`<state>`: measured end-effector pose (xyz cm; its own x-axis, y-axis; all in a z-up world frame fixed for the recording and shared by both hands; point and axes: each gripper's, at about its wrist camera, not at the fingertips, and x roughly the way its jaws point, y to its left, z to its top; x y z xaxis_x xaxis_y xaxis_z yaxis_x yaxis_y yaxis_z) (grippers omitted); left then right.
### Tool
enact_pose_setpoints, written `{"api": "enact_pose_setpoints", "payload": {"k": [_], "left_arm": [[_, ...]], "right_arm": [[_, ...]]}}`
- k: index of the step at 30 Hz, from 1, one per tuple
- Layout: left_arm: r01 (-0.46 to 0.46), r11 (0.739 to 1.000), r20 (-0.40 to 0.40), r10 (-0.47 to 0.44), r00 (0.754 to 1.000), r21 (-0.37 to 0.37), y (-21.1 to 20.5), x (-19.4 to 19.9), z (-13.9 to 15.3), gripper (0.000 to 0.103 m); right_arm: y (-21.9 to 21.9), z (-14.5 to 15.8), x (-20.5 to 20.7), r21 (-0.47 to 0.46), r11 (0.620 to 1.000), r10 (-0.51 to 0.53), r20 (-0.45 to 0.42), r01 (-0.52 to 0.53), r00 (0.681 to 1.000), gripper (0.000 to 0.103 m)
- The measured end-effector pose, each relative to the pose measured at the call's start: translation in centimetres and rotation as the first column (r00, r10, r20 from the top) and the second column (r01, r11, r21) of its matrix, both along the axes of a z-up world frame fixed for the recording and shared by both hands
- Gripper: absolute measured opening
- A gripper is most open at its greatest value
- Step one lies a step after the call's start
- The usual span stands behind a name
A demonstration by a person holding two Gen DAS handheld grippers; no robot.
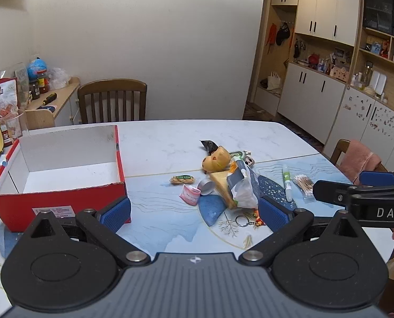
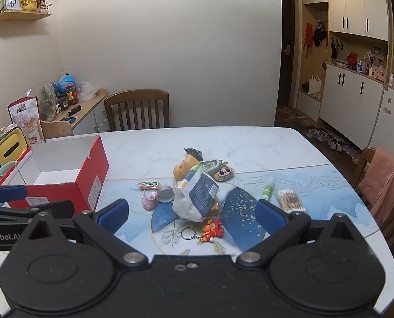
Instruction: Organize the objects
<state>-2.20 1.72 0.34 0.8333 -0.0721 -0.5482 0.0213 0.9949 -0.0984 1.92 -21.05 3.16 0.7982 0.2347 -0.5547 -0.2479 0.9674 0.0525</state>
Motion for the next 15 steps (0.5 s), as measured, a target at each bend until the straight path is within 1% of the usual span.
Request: {"api": "enact_pose_setpoints", "payload": {"k": [8, 15], "left_arm": [[0.003, 1.0, 0.008, -0.003, 1.0, -0.01, 0.36, -0.28, 0.22, 0.103], [-0.001, 1.0, 0.014, 0.001, 1.0, -0.011, 0.82, -0.48, 0.39, 0.103]], "right_arm": [[0.28, 0.01, -0.26, -0.002, 1.0, -0.021, -0.003, 0.021, 1.0, 0.102], [0.93, 0.42, -0.6, -0.013, 1.0, -0.015, 0.017, 0.015, 1.0, 0.101]]}}
